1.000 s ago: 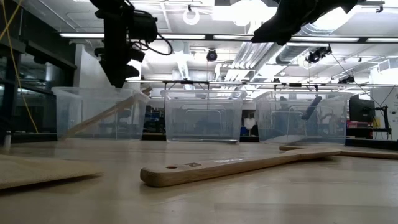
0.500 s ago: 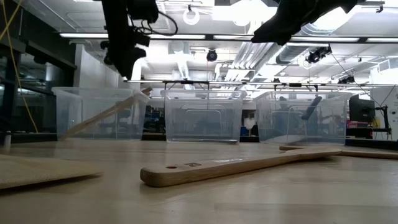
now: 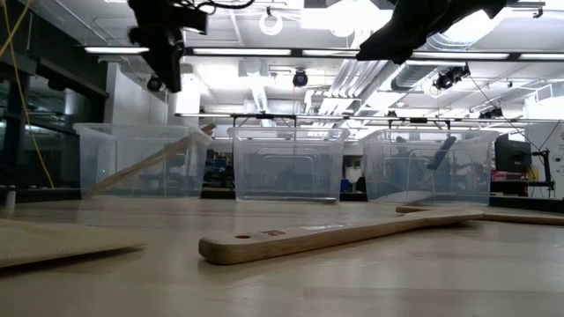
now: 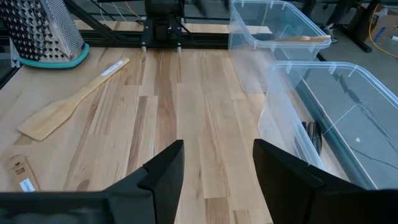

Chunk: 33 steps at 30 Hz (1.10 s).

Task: Pick & Place Kitchen Items
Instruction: Put the brown wooden spatula into the right transparent bin

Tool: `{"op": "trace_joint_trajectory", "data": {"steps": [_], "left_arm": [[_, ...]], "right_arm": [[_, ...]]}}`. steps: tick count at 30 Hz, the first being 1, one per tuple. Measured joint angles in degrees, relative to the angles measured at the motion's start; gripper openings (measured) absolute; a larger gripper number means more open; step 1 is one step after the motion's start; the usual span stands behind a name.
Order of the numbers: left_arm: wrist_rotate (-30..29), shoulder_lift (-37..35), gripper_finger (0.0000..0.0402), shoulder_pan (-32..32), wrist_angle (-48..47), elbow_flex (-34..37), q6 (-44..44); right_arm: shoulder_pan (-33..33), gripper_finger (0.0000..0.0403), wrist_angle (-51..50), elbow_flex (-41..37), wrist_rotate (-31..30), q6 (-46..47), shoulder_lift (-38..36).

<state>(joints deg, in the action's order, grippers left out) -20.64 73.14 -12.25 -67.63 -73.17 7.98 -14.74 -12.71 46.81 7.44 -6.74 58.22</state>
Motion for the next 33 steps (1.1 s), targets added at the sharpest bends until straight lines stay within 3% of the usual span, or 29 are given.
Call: {"op": "trace_joint_trajectory", "data": {"steps": [9, 21, 29, 33], "left_arm": [[9.8, 0.0, 0.0187, 12.5, -4.8, 0.0, 1.6], [10.9, 3.1, 0.0189, 23.8, -4.8, 0.1, -11.9], [15.1, 6.2, 0.0256, 30.7, -4.2, 0.2, -13.0], [17.4, 6.4, 0.0275, 32.8, 0.4, 4.2, -15.1]], "right_arm": [[0.0, 0.0184, 0.0, 0.0, 0.0, 0.0, 0.0], [0.0, 0.0184, 0.0, 0.0, 0.0, 0.0, 0.0], [0.0, 0.0184, 0.0, 0.0, 0.0, 0.0, 0.0], [0.0, 0.0184, 0.0, 0.0, 0.0, 0.0, 0.0]]}}
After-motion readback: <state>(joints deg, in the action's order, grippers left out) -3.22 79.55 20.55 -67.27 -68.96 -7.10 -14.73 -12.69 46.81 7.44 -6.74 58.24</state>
